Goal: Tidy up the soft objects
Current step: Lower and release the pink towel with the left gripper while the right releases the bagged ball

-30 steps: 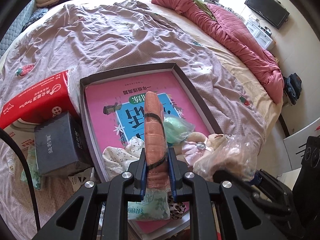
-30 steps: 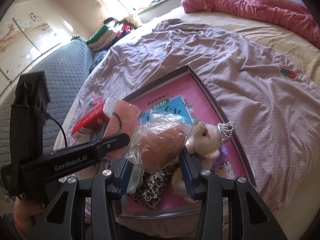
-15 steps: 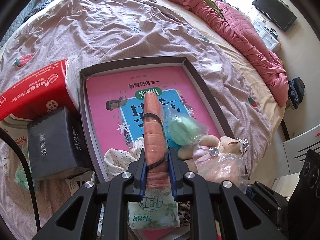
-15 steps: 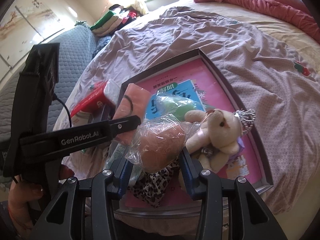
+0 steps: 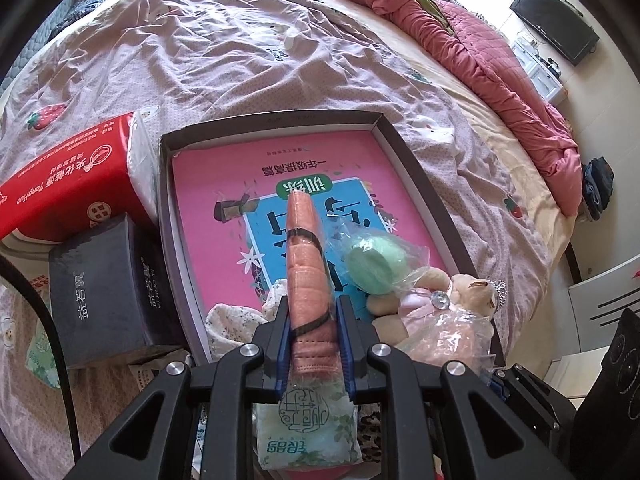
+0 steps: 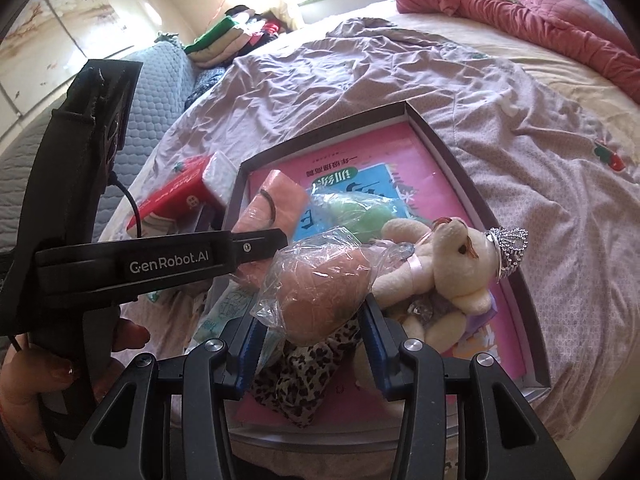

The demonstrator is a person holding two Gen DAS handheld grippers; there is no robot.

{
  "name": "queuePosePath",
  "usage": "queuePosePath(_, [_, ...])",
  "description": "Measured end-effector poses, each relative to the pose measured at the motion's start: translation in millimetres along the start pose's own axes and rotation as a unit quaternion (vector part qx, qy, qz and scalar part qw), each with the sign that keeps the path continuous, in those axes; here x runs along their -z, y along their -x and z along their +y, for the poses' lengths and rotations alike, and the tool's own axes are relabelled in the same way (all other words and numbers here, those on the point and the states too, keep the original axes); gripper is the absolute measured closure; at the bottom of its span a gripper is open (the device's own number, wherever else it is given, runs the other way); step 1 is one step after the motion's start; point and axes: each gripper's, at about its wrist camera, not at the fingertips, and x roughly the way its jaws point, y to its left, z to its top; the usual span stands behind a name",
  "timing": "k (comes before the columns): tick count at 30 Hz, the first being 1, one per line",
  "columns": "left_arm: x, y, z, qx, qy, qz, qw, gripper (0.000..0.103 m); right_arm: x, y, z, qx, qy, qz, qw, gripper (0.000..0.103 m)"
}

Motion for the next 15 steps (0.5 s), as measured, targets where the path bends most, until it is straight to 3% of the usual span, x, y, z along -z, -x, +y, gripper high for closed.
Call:
queuePosePath(7, [0,0,4,-0.003,0.005,0.001,1.0000,0.076,-1,-2,-1,0.008,0.005,-0.006,1.000,0.055])
queuePosePath(12, [2,4,8,-0.002,0.010,0.002,0.9999,0.063,-2,-2,0,0.009,0.007,-0.009,1.000,0.054])
queuePosePath(15, [3,10,10,0.001,0.015,-0.004,0.9999,0.055,-3,-2,2,0.006,0.007,-0.010,1.000,0.046])
